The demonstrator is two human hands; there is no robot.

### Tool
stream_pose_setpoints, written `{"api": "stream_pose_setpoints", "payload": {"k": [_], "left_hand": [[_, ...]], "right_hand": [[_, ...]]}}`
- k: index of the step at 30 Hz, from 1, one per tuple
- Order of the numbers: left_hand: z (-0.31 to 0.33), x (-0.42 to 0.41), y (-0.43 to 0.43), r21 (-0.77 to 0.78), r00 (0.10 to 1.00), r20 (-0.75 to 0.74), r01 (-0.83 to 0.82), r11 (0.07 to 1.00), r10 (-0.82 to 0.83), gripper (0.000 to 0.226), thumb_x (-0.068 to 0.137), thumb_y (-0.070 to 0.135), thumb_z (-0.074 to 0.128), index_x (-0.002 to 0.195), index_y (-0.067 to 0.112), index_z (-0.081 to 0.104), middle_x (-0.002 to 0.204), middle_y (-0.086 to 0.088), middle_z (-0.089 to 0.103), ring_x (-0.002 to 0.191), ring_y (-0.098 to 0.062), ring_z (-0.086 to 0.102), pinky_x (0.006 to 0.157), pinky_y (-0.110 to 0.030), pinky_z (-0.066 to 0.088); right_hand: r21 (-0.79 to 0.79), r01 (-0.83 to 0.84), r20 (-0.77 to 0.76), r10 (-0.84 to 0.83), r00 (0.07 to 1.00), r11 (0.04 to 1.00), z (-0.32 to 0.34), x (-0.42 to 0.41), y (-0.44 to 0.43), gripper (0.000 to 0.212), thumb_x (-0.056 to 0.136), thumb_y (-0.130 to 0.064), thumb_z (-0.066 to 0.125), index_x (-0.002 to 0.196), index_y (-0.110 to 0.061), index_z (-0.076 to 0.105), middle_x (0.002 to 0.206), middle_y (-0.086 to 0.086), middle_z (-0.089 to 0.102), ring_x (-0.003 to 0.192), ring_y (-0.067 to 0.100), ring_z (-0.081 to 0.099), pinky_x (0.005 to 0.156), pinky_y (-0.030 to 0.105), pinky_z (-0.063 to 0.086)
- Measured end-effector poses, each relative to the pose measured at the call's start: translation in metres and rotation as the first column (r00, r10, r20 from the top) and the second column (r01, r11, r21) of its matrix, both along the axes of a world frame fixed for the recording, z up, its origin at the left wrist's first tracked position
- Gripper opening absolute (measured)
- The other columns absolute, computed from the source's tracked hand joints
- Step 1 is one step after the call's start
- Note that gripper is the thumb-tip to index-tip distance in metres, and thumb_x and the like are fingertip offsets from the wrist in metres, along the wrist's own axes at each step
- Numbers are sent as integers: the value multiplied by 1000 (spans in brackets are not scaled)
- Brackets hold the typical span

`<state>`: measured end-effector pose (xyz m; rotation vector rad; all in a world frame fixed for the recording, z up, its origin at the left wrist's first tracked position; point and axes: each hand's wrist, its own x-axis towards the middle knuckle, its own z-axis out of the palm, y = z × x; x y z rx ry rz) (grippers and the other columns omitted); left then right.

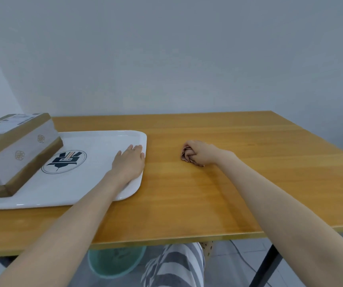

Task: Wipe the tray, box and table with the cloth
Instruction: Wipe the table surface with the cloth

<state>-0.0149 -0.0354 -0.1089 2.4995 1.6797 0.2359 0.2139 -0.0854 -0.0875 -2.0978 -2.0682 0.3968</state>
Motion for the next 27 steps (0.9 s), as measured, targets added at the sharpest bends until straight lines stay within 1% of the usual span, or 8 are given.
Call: {"api": "stream_pose_setpoints", "payload": {"k": [2, 3, 4, 8, 12, 16, 22, 27], "left_hand": [[-1, 0, 0, 14, 1000, 6, 0, 1000, 0, 48, 103, 23, 16, 150, 11, 20, 157, -4, 22, 147, -17, 11, 119, -41, 11], [-1, 0, 1, 16, 1000, 11, 1, 1000, -1, 48, 103, 23, 16, 150, 11, 21, 157, -4, 23, 147, -17, 11, 119, -41, 11], [-2, 0, 1, 19, 1000, 17, 1, 1000, -1, 48, 103, 23, 16, 149, 11, 21, 157, -4, 23, 147, -17, 12, 119, -41, 11], [-5, -1, 3, 27, 999, 38, -6, 1000, 5, 47, 103, 22, 16, 146, 10, 28, 153, -6, 31, 145, -20, 19, 118, -43, 15], [-5, -1, 3, 23, 998, 65, -10, 1000, 8, 45, 103, 22, 16, 143, 10, 32, 148, -7, 38, 142, -22, 26, 116, -44, 19], [-3, 1, 0, 12, 996, 78, -34, 999, 33, 44, 103, 22, 17, 141, 9, 33, 145, -9, 41, 137, -26, 32, 114, -44, 22], [2, 1, -4, 15, 991, 117, -60, 998, 58, 33, 101, 18, 18, 118, 7, 44, 119, -13, 53, 112, -31, 48, 102, -45, 32], [2, 3, -4, 28, 991, 118, -72, 997, 69, 33, 102, 19, 18, 120, 8, 44, 117, -11, 54, 111, -30, 49, 101, -44, 32]], "right_hand": [[-30, 30, 73, -28, 997, 999, -1, -11, 11, 52, 94, -20, 35, 145, -21, 23, 154, 8, 22, 133, 33, 33, 100, 38, 36], [-40, 56, 76, -53, 996, 998, -3, -18, 16, 59, 95, -21, 36, 149, -21, 12, 158, 10, 9, 136, 37, 29, 105, 42, 34], [-39, 72, 50, -70, 996, 997, -4, -25, 21, 62, 93, -23, 38, 149, -18, 10, 157, 14, 6, 135, 39, 30, 106, 44, 34], [-8, -15, -118, 14, 993, 1000, -9, -58, 31, 50, 81, -28, 46, 127, -10, 41, 133, 12, 44, 121, 31, 45, 98, 41, 41], [-2, -87, -76, 86, 993, 996, -5, -65, 30, 45, 88, -17, 45, 132, -10, 39, 132, 11, 46, 121, 28, 45, 98, 37, 40], [46, -155, -160, 161, 974, 987, -5, -73, 15, 48, 87, -10, 44, 134, -14, 40, 132, 8, 48, 119, 25, 46, 96, 34, 41], [43, -211, -123, 215, 969, 977, -8, -83, 4, 52, 89, -15, 43, 140, -19, 34, 135, 7, 46, 122, 28, 45, 99, 39, 41], [46, -238, -84, 241, 967, 970, -7, -86, -3, 52, 89, -15, 42, 140, -18, 35, 134, 8, 47, 120, 28, 47, 98, 38, 41]]}}
